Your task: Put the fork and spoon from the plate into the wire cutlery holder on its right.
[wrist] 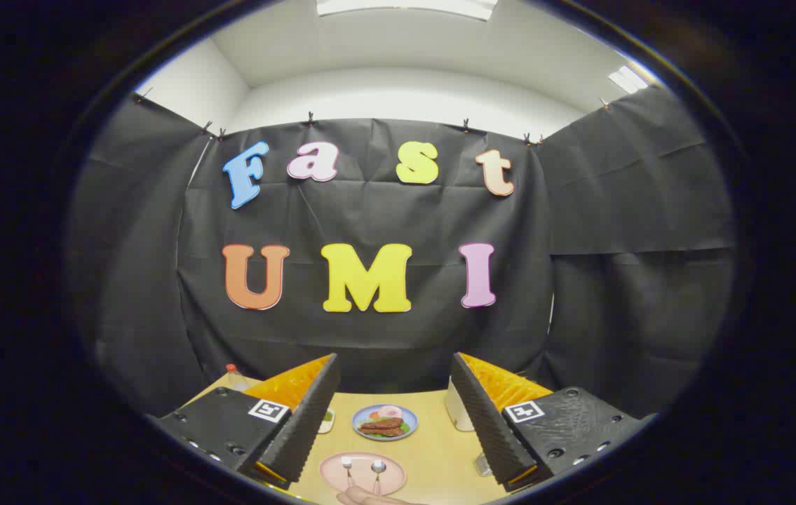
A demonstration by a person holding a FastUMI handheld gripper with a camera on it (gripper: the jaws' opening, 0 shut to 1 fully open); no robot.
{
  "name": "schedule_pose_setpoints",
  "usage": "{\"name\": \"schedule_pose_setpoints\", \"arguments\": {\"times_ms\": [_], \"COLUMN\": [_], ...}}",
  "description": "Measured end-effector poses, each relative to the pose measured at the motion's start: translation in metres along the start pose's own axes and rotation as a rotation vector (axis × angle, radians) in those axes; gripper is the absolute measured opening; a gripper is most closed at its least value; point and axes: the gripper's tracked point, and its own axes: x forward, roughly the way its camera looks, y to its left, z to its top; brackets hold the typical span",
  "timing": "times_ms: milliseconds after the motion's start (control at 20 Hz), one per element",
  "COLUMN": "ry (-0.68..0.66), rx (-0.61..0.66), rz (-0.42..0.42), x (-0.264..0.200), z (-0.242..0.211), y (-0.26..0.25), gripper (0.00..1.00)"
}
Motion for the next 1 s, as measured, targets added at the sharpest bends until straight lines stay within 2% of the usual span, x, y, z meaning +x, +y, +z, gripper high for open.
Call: {"name": "schedule_pose_setpoints", "arguments": {"times_ms": [600,850,1000], "ry": [0.034,0.061,0.077], "rx": [-0.040,-0.039,-0.023], "rz": [0.068,0.075,0.050], "x": [0.023,0.036,0.045], "z": [-0.013,-0.030,-0.045], "y": [-0.012,-0.014,-0.017], "gripper": [0.96,0.96,0.96]}}
